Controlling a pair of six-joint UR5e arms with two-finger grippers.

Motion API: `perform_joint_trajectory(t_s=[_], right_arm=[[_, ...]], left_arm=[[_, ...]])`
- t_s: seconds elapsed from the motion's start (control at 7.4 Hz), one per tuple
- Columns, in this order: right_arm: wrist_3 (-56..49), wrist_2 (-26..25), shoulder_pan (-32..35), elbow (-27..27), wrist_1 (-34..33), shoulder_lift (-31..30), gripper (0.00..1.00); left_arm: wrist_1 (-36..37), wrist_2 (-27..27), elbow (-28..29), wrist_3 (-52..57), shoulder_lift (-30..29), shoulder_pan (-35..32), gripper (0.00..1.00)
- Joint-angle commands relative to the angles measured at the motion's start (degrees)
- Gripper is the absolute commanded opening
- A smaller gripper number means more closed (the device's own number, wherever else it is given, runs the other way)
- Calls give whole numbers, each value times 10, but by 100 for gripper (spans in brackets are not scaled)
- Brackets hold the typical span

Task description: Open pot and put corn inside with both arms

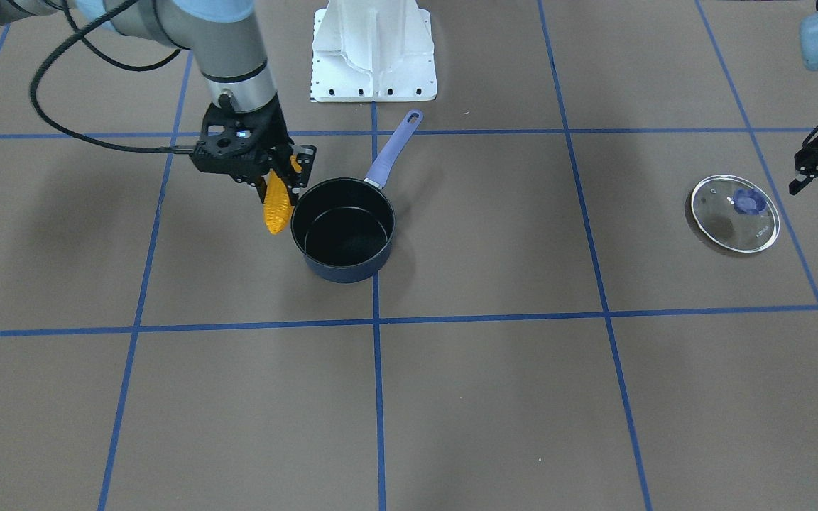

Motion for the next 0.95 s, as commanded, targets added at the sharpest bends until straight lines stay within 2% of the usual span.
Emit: perform_joint_trajectory(t_s=[0.0, 0.14, 0.27, 0.41, 0.81], right_arm=[[20, -36, -27, -70, 34, 46, 0], [16, -36, -28, -96, 72, 44, 22], [18, -38, -28, -119, 102, 41, 85], [16, -53, -30, -120, 104, 40, 100], [-5, -40, -4, -114, 99, 38, 100]], left_arm=[[1, 0, 1, -1, 1, 0, 98], [0, 0, -1, -2, 9, 1, 98], [0, 0, 0, -3, 9, 1, 98], [1, -1, 1, -5, 9, 1, 98], [-5, -1, -4, -4, 26, 0, 98]])
